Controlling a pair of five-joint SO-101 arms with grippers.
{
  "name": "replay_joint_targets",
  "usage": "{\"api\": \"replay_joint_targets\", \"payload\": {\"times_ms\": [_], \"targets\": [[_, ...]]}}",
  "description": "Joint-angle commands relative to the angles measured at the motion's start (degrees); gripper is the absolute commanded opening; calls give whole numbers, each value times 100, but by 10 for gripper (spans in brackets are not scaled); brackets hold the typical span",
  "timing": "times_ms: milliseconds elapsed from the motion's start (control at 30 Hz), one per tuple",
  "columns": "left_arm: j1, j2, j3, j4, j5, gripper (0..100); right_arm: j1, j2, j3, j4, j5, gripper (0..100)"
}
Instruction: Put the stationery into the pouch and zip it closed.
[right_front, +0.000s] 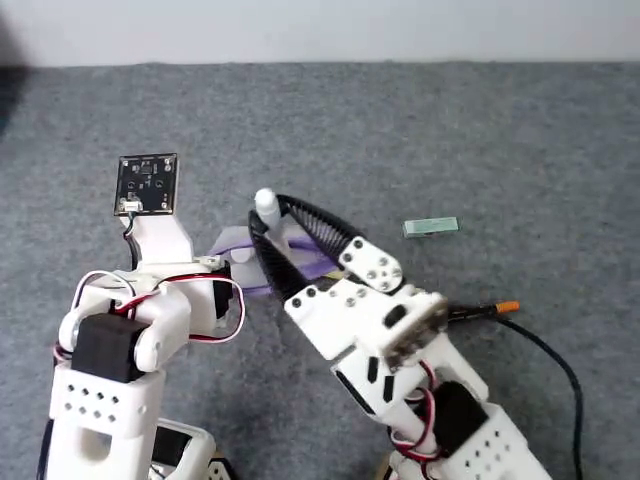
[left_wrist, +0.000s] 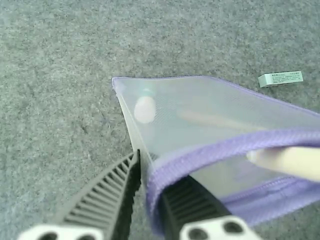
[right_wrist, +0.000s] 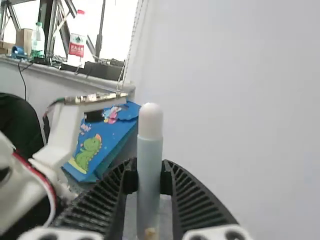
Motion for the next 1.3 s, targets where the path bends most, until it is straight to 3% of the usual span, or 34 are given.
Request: {"api": "replay_joint_targets", "payload": {"times_ms": [0, 133, 267, 467, 567, 733, 967, 1267], "targets": [[18, 9, -180, 35, 70, 12, -31, -119, 264, -224, 264, 8], [18, 9, -180, 35, 70, 12, -31, -119, 211, -119, 378, 9], [18, 9, -198, 35, 70, 12, -31, -110, -308, 919, 554, 16], [18, 9, -198, 26, 70, 12, -13, -110, -914, 2018, 545, 157], [18, 9, -198, 26, 70, 12, 4, -110, -1187, 2273, 325, 128], [18, 9, -198, 35, 70, 12, 567, -4, -1881, 3020, -334, 91], [18, 9, -198, 35, 70, 12, 2211, 954, -2866, 4602, -1371, 61], [18, 0, -198, 35, 70, 12, 3257, 2923, -3912, 6668, -1451, 9]]}}
